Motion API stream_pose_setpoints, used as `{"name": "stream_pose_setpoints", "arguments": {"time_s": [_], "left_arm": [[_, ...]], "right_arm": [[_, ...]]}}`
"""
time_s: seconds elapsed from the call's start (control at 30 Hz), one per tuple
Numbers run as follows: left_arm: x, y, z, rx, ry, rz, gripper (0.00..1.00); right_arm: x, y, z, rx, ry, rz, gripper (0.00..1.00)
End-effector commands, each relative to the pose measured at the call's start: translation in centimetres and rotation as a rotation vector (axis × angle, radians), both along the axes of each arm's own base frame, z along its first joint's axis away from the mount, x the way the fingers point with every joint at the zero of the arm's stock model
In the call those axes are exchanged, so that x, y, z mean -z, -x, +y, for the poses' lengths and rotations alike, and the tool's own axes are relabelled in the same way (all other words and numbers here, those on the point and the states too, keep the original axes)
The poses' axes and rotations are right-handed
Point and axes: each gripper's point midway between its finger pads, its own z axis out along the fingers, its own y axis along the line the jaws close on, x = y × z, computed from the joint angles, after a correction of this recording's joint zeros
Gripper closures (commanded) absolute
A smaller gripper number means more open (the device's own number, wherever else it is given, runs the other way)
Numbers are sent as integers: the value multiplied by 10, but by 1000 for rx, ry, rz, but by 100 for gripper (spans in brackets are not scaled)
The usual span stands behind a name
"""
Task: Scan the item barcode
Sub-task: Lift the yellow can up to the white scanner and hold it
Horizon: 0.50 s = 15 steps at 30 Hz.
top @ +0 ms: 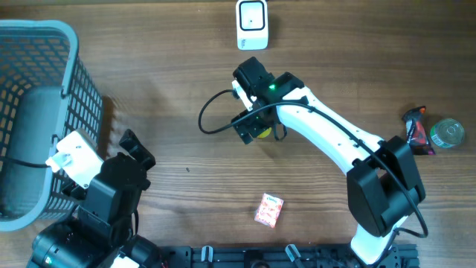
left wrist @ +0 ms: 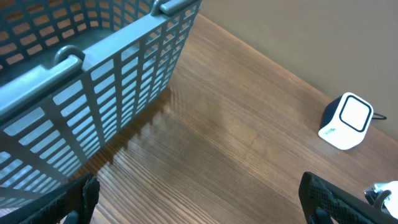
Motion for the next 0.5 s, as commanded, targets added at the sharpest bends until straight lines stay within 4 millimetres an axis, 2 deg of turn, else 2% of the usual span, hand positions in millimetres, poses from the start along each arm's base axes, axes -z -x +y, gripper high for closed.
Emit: {"name": "stream_pose_setpoints", "arguments": {"time_s": [0.0, 0.27, 0.33, 0.4, 0.47], "left_arm": [[2, 0, -1, -4, 22, 4, 0], [2, 0, -1, -4, 23, 4, 0], [2, 0, -1, -4, 22, 4, 0], [3, 0, -1, -4, 20, 7, 0], [3, 0, -1, -4, 20, 7, 0]], "right_arm": [[-1, -11, 10, -122, -8, -49, 0], [2, -17, 14, -159, -8, -73, 0], [14, -18, 10, -146, 19, -56, 0], [36, -17, 6, -118, 43, -7, 0], [46, -16, 4, -114, 57, 15, 3]]}}
